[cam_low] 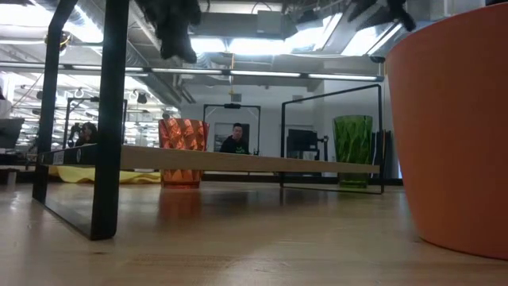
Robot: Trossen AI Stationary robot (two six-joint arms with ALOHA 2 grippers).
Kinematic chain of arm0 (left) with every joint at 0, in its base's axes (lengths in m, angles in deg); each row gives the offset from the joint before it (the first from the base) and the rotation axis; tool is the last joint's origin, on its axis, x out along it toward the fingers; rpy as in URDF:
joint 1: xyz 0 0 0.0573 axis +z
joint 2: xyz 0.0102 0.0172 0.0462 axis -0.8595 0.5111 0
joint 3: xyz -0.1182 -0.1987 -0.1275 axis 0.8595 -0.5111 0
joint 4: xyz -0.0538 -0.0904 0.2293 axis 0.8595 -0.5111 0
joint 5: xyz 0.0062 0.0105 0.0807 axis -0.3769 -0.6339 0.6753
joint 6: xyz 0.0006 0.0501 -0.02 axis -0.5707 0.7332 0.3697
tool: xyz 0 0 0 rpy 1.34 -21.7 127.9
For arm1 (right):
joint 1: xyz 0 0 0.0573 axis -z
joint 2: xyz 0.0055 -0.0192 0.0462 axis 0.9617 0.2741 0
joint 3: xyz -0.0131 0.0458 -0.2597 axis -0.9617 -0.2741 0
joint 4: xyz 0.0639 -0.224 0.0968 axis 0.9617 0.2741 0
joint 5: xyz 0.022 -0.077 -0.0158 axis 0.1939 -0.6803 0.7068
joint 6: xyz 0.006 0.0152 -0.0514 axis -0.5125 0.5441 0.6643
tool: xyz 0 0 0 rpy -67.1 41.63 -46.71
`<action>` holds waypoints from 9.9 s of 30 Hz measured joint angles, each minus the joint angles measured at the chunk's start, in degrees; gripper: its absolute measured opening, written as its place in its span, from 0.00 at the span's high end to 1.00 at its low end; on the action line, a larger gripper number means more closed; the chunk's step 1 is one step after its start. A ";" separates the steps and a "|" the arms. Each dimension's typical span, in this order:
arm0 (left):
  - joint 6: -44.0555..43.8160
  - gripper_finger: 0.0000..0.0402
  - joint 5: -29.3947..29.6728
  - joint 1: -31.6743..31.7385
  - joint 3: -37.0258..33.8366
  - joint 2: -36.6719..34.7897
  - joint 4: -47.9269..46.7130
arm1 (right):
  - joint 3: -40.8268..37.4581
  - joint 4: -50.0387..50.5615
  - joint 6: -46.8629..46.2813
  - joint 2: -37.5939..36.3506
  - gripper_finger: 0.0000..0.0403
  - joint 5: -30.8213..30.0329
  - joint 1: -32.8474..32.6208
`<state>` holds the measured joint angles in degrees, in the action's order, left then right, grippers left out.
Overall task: Stack small to large cups/mugs on shelf
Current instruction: Put the brown cup on the shelf, then put the green cup on the shelf
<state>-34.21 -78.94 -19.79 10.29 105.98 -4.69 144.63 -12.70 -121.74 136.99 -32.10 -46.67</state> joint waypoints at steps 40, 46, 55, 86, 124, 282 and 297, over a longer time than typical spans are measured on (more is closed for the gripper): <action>-16.24 0.87 9.32 -18.40 -0.07 -6.58 15.01 | 11.10 35.55 -5.82 16.59 0.65 13.62 -44.14; -16.36 0.87 14.02 -23.52 -0.08 -6.26 13.84 | 11.08 28.82 -7.98 18.63 0.65 10.57 -47.48; -16.42 0.87 13.58 -24.69 -0.07 -6.24 14.85 | 11.08 17.89 -8.30 20.25 0.65 3.05 -48.32; -16.48 0.86 21.94 -19.76 -13.72 -6.11 6.79 | 19.41 10.33 6.27 20.27 0.65 -14.33 -45.41; -14.39 0.66 13.85 -11.53 -19.26 10.36 9.13 | 31.65 30.74 9.22 15.79 0.65 -22.33 -30.88; -22.45 0.82 18.35 -36.10 44.22 35.35 -10.26 | -14.12 8.67 16.17 15.34 0.65 22.86 26.67; -23.66 0.82 19.87 -34.98 44.19 35.35 -10.13 | -14.16 1.67 16.94 21.05 0.76 21.90 26.69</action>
<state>-57.87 -59.06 -54.77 54.48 141.33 -14.82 130.47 -11.04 -104.81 158.04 -10.19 -19.98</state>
